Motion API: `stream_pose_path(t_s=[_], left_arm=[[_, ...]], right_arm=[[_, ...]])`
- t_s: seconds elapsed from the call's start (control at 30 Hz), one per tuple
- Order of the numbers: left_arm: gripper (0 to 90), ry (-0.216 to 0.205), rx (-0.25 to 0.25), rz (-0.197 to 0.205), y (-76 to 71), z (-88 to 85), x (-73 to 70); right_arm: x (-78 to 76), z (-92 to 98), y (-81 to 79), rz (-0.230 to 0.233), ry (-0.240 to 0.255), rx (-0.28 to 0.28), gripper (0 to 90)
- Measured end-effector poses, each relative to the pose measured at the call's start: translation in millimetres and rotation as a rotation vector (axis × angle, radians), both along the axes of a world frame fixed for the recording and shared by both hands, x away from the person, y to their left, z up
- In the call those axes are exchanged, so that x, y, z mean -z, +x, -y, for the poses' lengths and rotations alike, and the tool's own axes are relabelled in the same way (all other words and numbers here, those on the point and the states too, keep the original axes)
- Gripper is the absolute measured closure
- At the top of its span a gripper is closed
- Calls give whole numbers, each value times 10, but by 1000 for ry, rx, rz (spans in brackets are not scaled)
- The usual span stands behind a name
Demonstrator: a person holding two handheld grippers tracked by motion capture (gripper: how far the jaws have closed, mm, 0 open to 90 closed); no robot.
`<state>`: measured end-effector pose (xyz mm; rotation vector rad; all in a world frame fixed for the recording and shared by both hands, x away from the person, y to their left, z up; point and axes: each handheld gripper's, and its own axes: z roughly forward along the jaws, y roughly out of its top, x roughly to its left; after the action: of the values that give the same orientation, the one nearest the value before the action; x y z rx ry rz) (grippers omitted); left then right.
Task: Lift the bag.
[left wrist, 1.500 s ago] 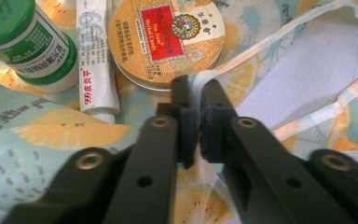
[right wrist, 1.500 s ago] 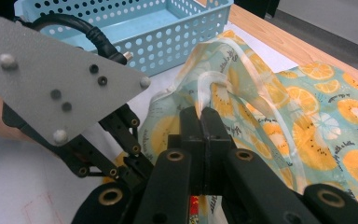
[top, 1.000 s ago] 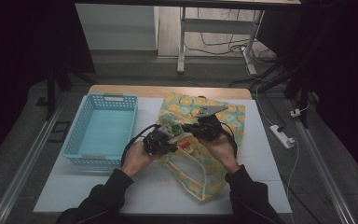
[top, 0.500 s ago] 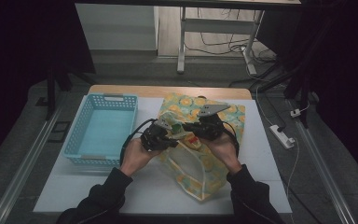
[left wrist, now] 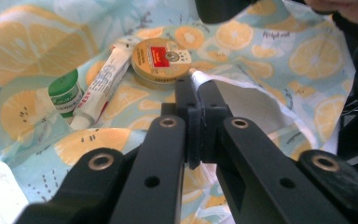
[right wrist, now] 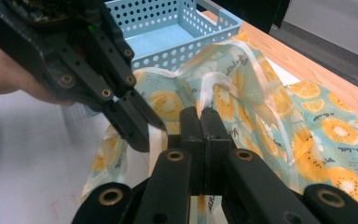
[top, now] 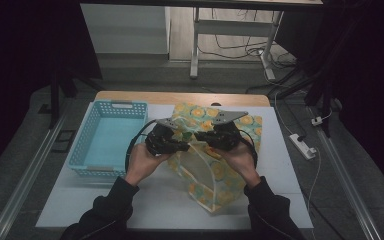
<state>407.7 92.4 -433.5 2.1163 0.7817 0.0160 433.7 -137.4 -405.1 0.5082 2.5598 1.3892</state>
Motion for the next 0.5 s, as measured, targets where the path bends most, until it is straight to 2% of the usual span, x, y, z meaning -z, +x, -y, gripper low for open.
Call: stream_pose_path(t_s=[0.27, 0.5], left_arm=[[890, 3, -9, 1, 42, -58, -145], [891, -27, -8, 13, 81, -110, -353]], right_arm=[[-84, -33, -101, 8, -24, -33, 900], [-181, -1, -97, -6, -11, -39, 900]])
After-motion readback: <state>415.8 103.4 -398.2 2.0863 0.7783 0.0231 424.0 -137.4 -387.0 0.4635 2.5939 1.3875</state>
